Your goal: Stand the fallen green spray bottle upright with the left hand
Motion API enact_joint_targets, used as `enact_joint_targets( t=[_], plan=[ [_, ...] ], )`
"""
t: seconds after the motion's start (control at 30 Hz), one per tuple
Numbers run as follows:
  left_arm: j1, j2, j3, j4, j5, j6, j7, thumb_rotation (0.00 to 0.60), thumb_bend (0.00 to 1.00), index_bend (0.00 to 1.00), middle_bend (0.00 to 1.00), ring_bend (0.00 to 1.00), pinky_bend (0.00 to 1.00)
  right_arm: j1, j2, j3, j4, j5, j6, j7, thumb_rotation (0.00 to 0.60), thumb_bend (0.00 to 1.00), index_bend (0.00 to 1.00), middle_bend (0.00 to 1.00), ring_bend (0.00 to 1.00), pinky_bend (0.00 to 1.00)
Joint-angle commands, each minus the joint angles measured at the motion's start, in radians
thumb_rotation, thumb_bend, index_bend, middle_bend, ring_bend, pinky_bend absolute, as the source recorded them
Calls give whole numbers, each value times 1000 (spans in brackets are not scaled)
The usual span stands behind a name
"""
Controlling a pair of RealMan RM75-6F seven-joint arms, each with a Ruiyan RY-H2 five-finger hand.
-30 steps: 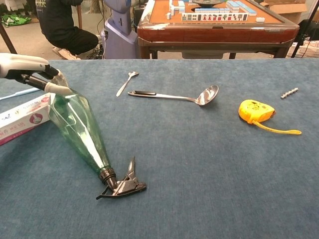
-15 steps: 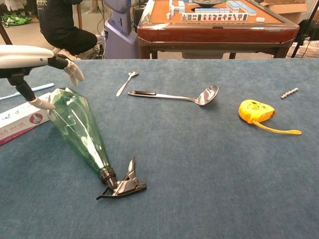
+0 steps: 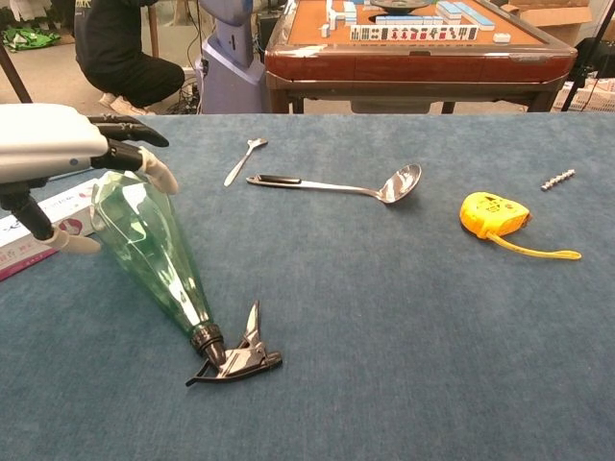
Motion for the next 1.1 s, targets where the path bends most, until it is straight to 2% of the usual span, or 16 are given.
enact_joint_targets(
  t=[0.03, 0.33, 0.63, 1.1],
  plan=[
    [13, -50, 13, 31, 46, 19, 105, 600, 237, 209, 231, 35, 0, -1, 1, 0, 1, -1, 2, 1, 600, 205, 144, 143, 123, 141],
    [17, -112, 28, 74, 73, -7, 216, 600, 237, 214, 227, 35, 0, -6, 4, -1, 2, 2, 7, 5, 600, 205, 144, 143, 123, 141],
    [21, -154, 31, 64, 66, -47, 316, 600, 237, 215, 227, 35, 0, -8, 4, -2, 4, 0, 11, 8, 600, 205, 144, 143, 123, 141],
    [-10, -225, 8, 100, 48, -102, 371, 600, 237, 240, 226, 41, 0, -13, 7, -2, 8, 4, 15, 15, 600, 205, 144, 143, 123, 141]
  ],
)
